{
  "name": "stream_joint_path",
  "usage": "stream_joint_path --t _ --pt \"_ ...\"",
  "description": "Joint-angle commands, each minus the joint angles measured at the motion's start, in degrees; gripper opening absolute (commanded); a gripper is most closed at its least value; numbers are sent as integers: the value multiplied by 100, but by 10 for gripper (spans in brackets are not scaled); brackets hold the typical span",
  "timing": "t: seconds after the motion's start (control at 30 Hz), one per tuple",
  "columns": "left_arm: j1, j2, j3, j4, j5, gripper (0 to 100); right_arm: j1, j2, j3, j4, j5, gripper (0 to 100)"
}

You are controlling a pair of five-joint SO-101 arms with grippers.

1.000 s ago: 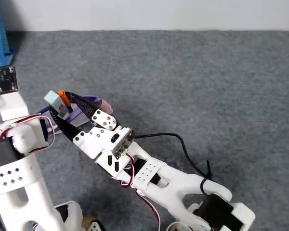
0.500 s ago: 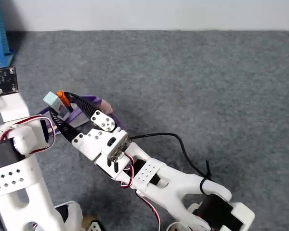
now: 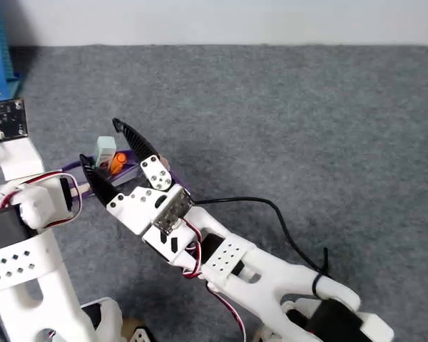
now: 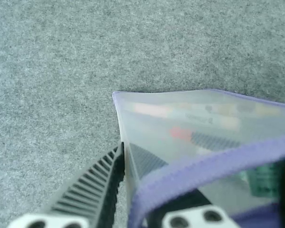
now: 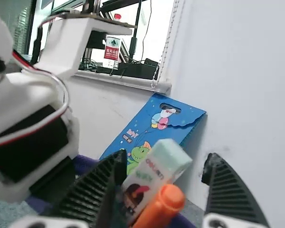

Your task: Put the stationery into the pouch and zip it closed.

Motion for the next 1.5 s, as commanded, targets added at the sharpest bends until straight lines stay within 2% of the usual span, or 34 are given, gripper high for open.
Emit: stream_joint_path --t 0.0,0.4,0.57,0.73,0.9,1.07,1.27,1.47 --pt "26 -26 22 -123 -35 13 92 -558 -185 277 -369 243" --pt "26 -26 22 -132 -35 13 92 -2220 -185 1947 -607 243" --pt "18 -26 22 -141 -35 13 347 -2967 -185 3697 -1134 242" --pt "-369 -26 13 -281 -35 13 857 -3547 -185 5516 -1758 241" --pt "-475 -26 13 -308 -35 13 1218 -3582 -185 7099 -1785 241" --pt "-475 -26 22 -299 -35 13 1253 -3389 -176 8233 -1644 241" --pt "-475 -26 22 -273 -35 13 1244 -1727 -211 8418 -1152 241" --pt "-475 -26 31 -264 -35 13 971 66 -229 7354 -765 241"
